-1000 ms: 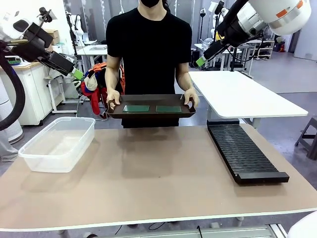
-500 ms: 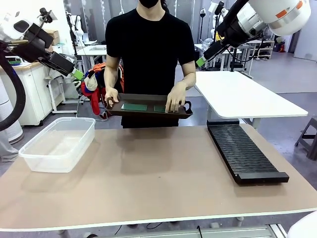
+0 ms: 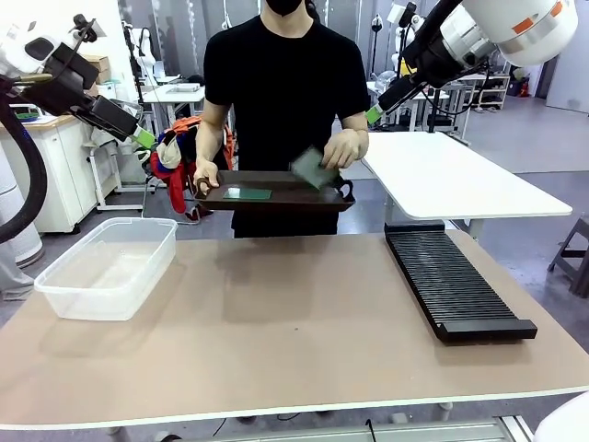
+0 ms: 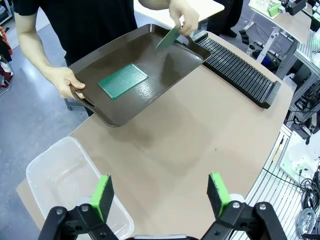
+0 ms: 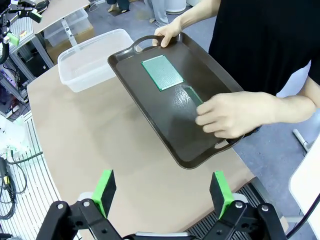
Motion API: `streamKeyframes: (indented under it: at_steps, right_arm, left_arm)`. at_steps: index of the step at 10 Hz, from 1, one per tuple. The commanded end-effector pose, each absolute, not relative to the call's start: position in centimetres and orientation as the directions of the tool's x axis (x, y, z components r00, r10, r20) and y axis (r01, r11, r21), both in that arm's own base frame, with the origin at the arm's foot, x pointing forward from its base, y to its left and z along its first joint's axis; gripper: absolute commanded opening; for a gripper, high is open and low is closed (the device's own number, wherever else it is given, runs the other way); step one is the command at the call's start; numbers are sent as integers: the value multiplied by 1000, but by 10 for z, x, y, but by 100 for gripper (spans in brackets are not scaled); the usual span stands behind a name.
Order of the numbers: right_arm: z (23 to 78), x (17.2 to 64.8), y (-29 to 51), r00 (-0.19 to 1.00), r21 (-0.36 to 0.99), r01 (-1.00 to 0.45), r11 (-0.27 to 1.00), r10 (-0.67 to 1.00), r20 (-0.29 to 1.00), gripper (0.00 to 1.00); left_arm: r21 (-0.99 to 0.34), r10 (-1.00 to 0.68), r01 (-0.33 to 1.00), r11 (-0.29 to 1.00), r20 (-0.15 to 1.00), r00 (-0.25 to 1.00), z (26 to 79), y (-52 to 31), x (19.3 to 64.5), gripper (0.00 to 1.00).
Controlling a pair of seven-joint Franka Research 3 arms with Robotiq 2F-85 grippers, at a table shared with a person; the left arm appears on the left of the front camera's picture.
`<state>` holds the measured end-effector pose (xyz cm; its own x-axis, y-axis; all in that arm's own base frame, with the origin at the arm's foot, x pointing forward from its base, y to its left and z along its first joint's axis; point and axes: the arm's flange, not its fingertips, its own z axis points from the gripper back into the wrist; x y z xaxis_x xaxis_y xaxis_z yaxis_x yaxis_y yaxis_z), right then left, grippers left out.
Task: Sort PCBs into racks and boxes based on the side picked up.
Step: Pick up the Blank PCB handed by the Human.
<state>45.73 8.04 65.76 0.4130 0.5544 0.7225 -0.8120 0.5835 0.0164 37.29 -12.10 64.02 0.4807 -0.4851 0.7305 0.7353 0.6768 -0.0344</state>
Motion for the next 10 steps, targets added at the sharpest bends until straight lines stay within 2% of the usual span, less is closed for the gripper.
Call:
streamKeyframes:
  at_steps: [1, 10]
  right_arm:
    - [657, 458, 79, 412, 21, -815, 579, 554, 724, 100]
    - [657, 458, 79, 412, 21, -815, 579, 554, 724, 100]
  left_arm:
    - [-44, -485, 740, 672, 729, 483, 639, -119, 372, 100]
    - [-44, -485, 740, 672, 729, 483, 639, -119, 372, 100]
